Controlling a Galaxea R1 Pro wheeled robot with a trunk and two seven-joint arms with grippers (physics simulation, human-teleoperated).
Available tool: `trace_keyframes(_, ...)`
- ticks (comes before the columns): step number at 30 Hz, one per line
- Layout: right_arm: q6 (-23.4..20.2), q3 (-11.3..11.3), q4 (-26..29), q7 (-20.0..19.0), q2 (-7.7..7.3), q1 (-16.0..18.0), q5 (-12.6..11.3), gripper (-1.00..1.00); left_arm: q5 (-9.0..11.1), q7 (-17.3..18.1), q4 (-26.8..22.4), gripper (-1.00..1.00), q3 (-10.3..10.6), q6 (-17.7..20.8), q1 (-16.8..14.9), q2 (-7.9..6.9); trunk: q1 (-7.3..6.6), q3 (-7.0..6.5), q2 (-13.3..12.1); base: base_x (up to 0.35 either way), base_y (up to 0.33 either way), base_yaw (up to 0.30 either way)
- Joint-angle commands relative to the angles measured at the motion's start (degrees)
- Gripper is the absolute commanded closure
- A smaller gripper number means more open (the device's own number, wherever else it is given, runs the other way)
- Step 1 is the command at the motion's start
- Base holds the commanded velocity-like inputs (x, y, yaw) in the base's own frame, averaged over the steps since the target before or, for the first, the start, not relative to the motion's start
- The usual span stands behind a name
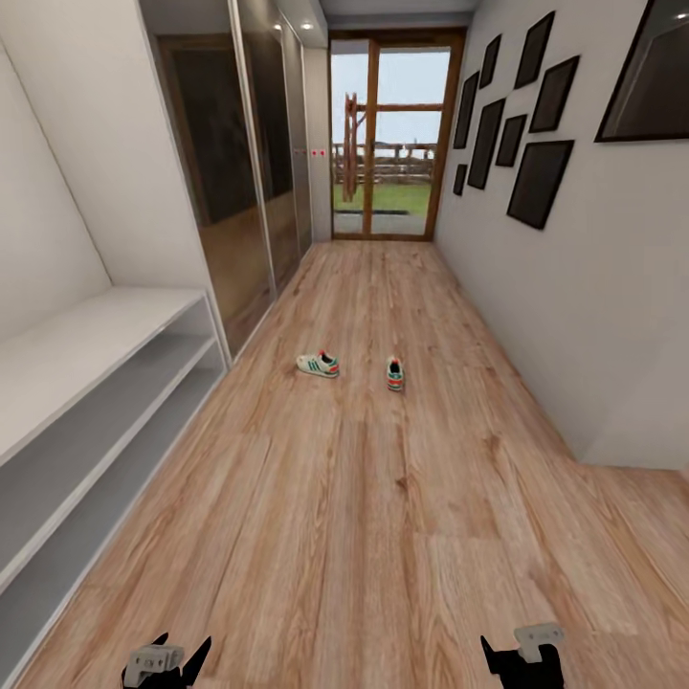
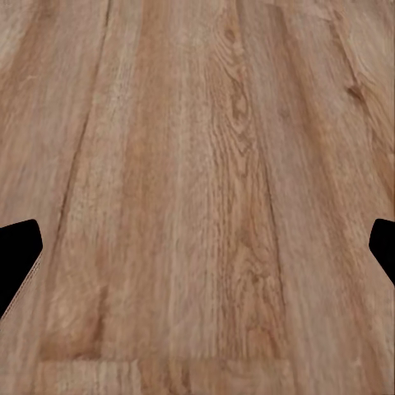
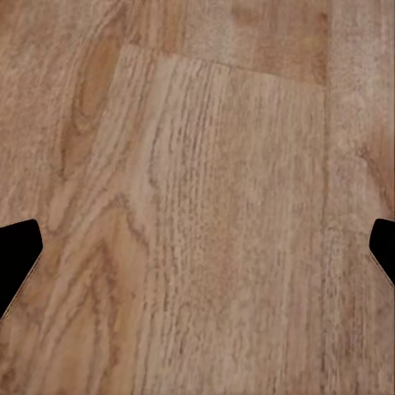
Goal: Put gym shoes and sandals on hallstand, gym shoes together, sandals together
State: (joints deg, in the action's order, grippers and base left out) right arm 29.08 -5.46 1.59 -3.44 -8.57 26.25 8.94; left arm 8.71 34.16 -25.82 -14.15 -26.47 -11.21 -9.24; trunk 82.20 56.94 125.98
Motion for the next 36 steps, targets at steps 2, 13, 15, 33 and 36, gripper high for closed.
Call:
trace_keyframes(2,0.2,-0.5,0.0,-0.2,-0.02,0.0,0.4,-1.0,0.4,0.6,0.1,-1.0,-0.2,0.1,0.0,0.01,0.03,0.05,0.0,0.339,0.0,0.0)
trace_keyframes(13,0.2,-0.5,0.0,-0.2,0.0,0.0,0.4,-1.0,0.3,0.6,0.1,-1.0,-0.2,0.1,0.0,0.01,0.03,0.05,0.0,0.339,-0.04,0.0)
trace_keyframes(15,0.2,-0.5,0.0,-0.2,-0.02,0.0,0.4,-1.0,0.4,0.6,0.1,-1.0,-0.2,0.1,0.0,0.01,0.03,0.05,0.0,0.338,-0.082,0.0)
trace_keyframes(33,0.2,-0.5,0.0,-0.2,-0.02,0.0,0.5,-1.0,0.4,0.6,0.1,-1.0,-0.2,0.1,0.0,0.01,0.03,0.05,0.0,0.32,-0.117,0.0)
trace_keyframes(36,0.2,-0.5,0.0,-0.2,-0.03,0.0,0.5,-1.0,0.4,0.6,0.1,-1.0,-0.2,0.1,0.0,0.01,0.03,0.05,0.0,0.311,-0.125,0.0)
